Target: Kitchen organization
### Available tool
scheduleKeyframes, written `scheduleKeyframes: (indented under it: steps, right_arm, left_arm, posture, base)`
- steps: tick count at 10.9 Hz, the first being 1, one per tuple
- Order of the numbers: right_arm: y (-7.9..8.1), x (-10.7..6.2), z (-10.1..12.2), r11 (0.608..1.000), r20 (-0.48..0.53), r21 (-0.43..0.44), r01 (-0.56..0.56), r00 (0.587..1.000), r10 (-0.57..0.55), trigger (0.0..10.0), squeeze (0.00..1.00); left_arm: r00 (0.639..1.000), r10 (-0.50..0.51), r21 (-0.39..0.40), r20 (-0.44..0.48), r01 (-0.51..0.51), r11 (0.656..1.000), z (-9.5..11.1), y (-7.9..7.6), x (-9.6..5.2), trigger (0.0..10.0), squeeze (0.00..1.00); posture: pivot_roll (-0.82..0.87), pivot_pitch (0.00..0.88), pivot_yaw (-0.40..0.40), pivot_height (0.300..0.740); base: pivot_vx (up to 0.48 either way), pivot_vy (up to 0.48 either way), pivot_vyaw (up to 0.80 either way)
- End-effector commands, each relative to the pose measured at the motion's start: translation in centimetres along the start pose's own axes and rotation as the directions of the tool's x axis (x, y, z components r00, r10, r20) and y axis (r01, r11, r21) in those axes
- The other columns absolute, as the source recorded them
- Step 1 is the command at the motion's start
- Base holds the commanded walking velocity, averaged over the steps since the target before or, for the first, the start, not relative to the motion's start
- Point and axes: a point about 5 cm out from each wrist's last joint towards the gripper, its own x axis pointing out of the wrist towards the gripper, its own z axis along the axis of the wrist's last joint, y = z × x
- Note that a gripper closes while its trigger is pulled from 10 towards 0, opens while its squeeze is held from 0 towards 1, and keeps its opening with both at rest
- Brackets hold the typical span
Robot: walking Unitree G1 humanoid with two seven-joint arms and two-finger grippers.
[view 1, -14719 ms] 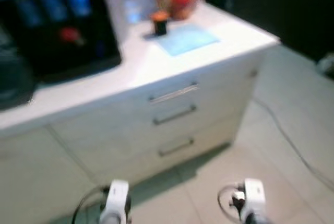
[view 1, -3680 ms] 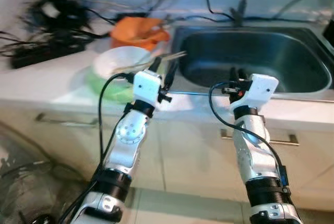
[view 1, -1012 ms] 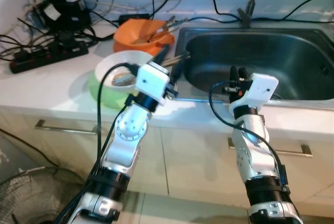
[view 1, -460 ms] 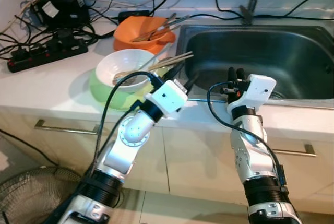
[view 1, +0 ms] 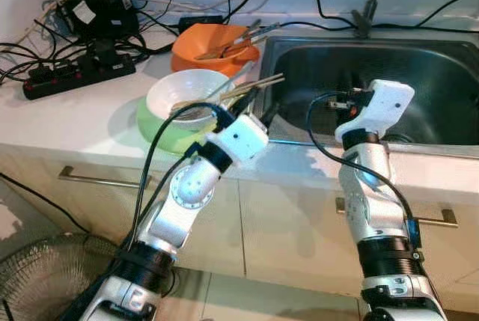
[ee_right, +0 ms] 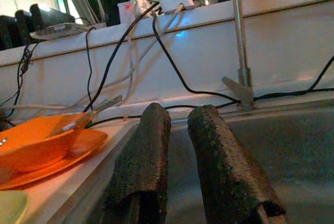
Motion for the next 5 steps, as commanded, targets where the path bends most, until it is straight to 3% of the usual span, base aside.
scheduleKeyframes:
  steps: [1, 5]
  right_arm:
    - [0.1, 0.2, 0.3, 1.000, -0.005, 0.002, -0.001, 1.000, 0.001, 10.0, 0.00]
    - [0.3, 0.2, 0.0, 1.000, -0.022, 0.004, -0.002, 1.000, 0.003, 10.0, 0.00]
  left_arm:
    - [1.000, -0.007, 0.055, -0.024, 0.008, 0.998, -0.3, 0.3, 0.3, 10.0, 0.00]
    - [0.998, -0.021, 0.148, -0.052, 0.028, 0.989, -0.7, 0.6, 2.1, 10.0, 0.00]
  posture:
    - [0.01, 0.052, 0.076, 0.740]
    - [0.01, 0.051, 0.080, 0.740]
  base:
    - [0.000, 0.000, 0.00]
    - [0.000, 0.000, 0.00]
